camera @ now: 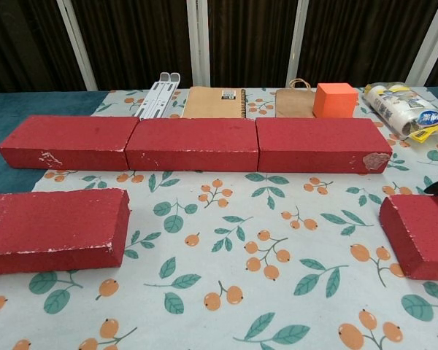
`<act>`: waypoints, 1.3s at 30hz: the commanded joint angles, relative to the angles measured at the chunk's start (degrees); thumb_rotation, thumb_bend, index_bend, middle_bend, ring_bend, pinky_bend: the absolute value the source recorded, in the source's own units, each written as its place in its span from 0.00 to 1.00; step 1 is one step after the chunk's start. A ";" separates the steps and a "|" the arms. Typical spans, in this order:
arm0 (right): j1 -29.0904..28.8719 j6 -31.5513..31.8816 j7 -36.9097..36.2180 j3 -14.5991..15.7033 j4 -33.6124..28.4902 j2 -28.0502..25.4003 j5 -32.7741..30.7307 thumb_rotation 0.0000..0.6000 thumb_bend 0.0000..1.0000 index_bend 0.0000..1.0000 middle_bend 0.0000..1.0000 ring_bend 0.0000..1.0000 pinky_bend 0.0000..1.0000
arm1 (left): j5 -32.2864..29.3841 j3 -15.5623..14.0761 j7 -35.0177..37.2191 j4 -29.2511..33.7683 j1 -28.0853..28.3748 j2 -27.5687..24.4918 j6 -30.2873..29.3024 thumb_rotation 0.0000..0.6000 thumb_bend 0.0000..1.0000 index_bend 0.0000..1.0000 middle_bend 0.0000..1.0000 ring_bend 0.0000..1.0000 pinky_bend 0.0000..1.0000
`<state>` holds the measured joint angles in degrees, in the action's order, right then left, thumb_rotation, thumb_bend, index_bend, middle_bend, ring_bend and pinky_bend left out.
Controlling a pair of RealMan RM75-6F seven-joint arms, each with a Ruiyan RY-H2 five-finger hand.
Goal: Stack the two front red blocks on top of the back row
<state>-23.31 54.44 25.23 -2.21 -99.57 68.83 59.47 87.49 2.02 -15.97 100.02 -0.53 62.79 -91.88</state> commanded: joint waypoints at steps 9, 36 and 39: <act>-0.50 1.52 1.08 0.39 -0.24 0.36 -0.05 1.00 0.00 0.12 0.20 0.18 0.00 | -0.17 -0.02 0.28 0.22 -0.04 -0.22 0.09 1.00 0.02 0.01 0.00 0.00 0.05; -10.83 4.65 11.51 -9.61 -16.83 -11.28 -9.03 1.00 0.00 0.14 0.22 0.31 0.19 | -1.71 0.47 -0.05 0.24 0.62 -0.08 1.50 1.00 0.02 0.01 0.00 0.00 0.05; -14.16 3.81 13.11 -12.25 -18.82 -12.83 -14.02 1.00 0.00 0.14 0.22 0.31 0.20 | -1.99 0.61 -0.28 0.07 0.76 0.05 1.68 1.00 0.02 0.01 0.00 0.00 0.06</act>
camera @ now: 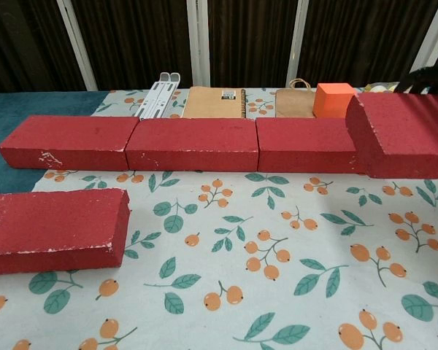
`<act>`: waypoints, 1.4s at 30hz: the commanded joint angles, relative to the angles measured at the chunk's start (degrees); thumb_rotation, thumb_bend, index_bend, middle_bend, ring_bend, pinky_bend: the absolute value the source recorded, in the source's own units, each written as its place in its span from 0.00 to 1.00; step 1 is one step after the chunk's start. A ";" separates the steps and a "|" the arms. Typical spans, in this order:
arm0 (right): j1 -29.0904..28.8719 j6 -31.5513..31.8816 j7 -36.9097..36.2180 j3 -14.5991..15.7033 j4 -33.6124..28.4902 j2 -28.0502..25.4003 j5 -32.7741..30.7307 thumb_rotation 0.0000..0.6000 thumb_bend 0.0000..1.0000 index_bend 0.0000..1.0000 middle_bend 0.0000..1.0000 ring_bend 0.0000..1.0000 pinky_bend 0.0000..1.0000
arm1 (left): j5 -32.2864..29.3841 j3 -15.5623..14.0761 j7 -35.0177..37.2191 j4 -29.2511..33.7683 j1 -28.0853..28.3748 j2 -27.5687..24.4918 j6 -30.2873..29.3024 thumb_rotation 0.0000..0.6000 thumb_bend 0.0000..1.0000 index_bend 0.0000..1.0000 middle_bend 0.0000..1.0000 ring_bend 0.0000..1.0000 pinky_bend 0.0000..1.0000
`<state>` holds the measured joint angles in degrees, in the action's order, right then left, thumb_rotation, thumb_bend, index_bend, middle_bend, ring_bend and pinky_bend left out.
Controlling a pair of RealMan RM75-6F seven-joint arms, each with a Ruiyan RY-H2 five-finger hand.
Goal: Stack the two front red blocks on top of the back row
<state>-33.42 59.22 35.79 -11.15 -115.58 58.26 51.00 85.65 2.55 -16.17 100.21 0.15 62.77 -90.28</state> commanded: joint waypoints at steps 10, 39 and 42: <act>-22.37 -5.84 10.36 -8.86 -1.05 -3.15 -31.95 1.00 0.00 0.14 0.22 0.31 0.20 | -1.40 1.05 -2.42 -0.47 0.48 1.47 -0.21 1.00 0.02 0.01 0.00 0.00 0.06; -49.01 -16.97 19.08 0.38 33.94 19.33 -60.55 1.00 0.00 0.15 0.23 0.31 0.20 | -8.08 3.49 -9.53 -1.91 2.62 5.09 1.84 1.00 0.02 0.01 0.00 0.00 0.06; -49.45 -17.09 19.07 1.29 36.38 21.23 -60.21 1.00 0.00 0.14 0.23 0.31 0.20 | -8.37 3.57 -9.80 -1.97 2.76 5.29 1.87 1.00 0.02 0.01 0.00 0.00 0.06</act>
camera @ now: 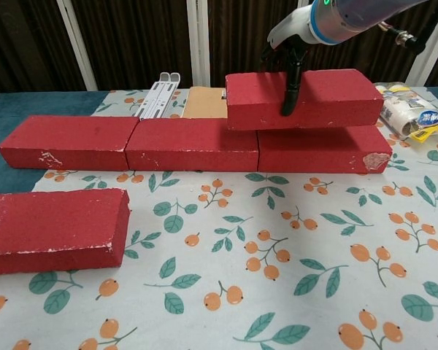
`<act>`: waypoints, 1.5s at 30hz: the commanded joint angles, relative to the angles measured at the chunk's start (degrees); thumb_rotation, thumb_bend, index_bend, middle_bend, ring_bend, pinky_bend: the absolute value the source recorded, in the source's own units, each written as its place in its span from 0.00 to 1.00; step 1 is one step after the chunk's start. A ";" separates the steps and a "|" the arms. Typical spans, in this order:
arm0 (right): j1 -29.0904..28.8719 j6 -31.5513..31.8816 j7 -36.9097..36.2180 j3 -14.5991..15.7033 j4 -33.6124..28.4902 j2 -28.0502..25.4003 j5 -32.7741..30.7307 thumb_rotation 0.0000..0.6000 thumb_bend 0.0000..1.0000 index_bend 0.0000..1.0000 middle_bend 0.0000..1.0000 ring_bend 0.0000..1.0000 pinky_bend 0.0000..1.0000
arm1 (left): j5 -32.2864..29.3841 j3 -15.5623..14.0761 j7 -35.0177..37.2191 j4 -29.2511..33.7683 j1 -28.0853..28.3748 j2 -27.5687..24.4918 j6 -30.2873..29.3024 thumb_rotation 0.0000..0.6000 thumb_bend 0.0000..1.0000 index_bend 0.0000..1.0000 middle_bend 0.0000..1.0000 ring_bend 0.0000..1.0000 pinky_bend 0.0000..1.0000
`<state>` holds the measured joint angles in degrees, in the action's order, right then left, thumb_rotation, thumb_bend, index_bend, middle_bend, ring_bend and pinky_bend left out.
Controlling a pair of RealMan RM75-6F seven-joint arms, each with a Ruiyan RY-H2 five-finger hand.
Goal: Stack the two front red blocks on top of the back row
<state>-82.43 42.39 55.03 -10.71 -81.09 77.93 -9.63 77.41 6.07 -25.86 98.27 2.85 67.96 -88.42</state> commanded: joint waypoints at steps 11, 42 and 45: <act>-2.37 -2.60 0.04 2.36 7.29 5.28 -1.31 1.00 0.00 0.14 0.23 0.31 0.20 | -0.99 0.22 -0.99 -0.26 0.38 0.62 -0.18 1.00 0.02 0.01 0.00 0.00 0.06; -5.89 -3.08 2.02 2.06 15.37 11.87 -6.31 1.00 0.00 0.14 0.23 0.31 0.20 | -4.09 0.68 -2.26 -0.24 1.12 0.81 0.26 1.00 0.02 0.01 0.00 0.00 0.06; -6.22 -2.36 2.70 1.90 15.61 12.58 -6.79 1.00 0.00 0.14 0.23 0.31 0.20 | -4.22 0.76 -2.12 -0.28 1.13 0.74 0.17 1.00 0.02 0.01 0.00 0.00 0.06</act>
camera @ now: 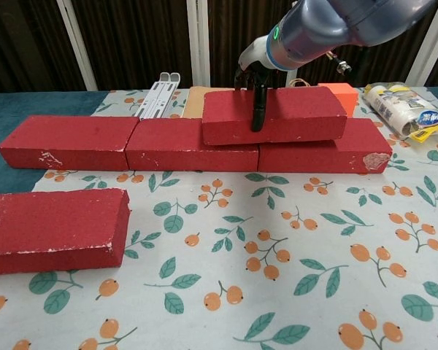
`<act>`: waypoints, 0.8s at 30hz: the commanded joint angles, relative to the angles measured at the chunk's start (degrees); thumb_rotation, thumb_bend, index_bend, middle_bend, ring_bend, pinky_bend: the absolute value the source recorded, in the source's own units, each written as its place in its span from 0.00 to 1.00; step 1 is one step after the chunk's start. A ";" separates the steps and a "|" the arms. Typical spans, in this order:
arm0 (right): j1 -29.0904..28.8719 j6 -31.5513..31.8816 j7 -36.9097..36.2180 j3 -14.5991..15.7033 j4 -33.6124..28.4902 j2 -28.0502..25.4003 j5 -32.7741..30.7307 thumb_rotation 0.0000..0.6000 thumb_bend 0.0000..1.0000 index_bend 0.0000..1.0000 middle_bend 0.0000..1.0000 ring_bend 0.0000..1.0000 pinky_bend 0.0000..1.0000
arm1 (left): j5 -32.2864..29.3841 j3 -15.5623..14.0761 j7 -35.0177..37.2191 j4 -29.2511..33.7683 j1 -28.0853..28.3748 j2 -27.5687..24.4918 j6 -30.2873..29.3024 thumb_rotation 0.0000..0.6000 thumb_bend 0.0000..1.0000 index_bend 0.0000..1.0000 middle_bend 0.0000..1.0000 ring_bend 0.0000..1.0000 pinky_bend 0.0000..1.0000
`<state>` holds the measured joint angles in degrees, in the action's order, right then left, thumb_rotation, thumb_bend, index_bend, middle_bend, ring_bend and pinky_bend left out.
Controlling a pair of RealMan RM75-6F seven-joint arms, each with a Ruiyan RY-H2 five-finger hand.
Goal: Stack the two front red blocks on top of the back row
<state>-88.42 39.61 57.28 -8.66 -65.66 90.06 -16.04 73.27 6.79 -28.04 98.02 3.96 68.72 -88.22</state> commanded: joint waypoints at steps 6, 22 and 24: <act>-0.78 1.54 2.06 -1.14 0.52 1.08 -1.59 1.00 0.00 0.14 0.23 0.31 0.20 | -0.30 -0.02 0.32 -0.11 0.09 -0.21 0.09 1.00 0.02 0.01 0.00 0.00 0.06; -1.27 2.03 7.42 -3.36 2.34 2.65 -5.52 1.00 0.00 0.14 0.23 0.26 0.20 | -0.79 -0.12 0.73 -0.20 0.20 -0.52 0.21 1.00 0.02 0.01 0.00 0.00 0.06; -1.26 2.06 7.91 -3.79 2.55 2.77 -5.70 1.00 0.00 0.14 0.23 0.26 0.20 | -0.86 -0.14 0.71 -0.25 0.23 -0.51 0.24 1.00 0.02 0.01 0.00 0.00 0.06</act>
<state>-89.67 41.65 65.05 -12.30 -63.22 92.75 -21.65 72.42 6.66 -27.32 97.78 4.19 68.20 -87.99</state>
